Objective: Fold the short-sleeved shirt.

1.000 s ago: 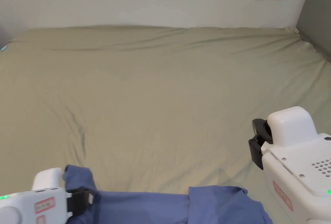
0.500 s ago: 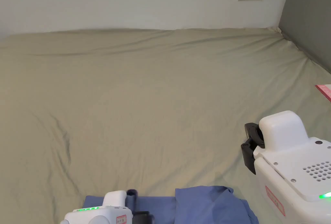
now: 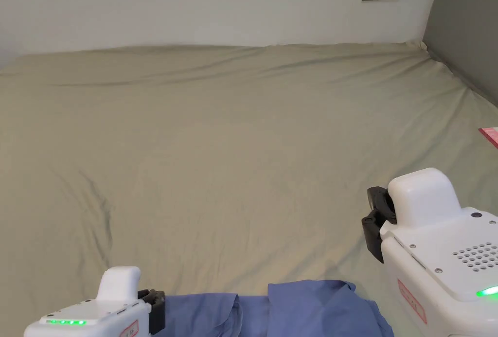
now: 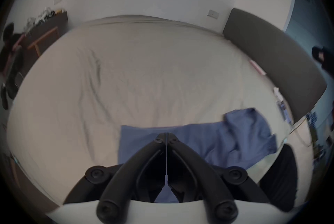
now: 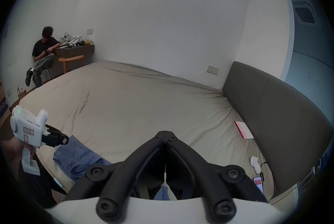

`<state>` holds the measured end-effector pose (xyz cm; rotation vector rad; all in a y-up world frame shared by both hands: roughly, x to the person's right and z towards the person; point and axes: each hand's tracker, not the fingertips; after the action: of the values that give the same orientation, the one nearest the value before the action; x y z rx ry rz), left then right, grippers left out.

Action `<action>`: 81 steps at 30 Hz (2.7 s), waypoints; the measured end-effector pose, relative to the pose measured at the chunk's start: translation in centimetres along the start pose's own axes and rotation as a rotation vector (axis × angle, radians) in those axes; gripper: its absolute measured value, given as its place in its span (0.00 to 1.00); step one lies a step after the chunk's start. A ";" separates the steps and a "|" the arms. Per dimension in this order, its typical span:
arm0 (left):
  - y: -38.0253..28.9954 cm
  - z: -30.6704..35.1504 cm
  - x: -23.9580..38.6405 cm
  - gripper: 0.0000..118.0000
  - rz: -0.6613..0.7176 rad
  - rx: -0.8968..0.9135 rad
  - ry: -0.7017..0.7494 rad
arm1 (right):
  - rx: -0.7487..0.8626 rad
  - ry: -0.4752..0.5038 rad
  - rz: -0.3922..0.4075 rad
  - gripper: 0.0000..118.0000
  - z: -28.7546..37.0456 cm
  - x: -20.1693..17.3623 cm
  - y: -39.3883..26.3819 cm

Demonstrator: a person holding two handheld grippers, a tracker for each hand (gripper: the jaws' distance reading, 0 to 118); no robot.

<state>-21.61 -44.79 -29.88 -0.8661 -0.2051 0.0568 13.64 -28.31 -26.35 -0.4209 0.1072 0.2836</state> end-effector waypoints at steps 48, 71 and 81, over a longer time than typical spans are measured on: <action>-7.0 -5.8 -11.3 0.97 0.899 -0.200 -0.830 | -0.045 0.031 0.058 0.02 -0.8 -1.4 0.1; -0.5 -0.4 -8.0 0.09 0.256 -0.125 -0.181 | -0.030 0.050 0.085 0.02 -0.6 -2.3 1.0; 3.0 6.3 -11.5 0.09 0.212 -0.090 0.181 | -0.016 0.070 0.085 0.02 -0.9 -2.6 1.5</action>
<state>-34.01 -39.67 -30.03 -0.9752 0.0547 0.1672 10.69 -28.02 -27.34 -0.4424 0.1916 0.3532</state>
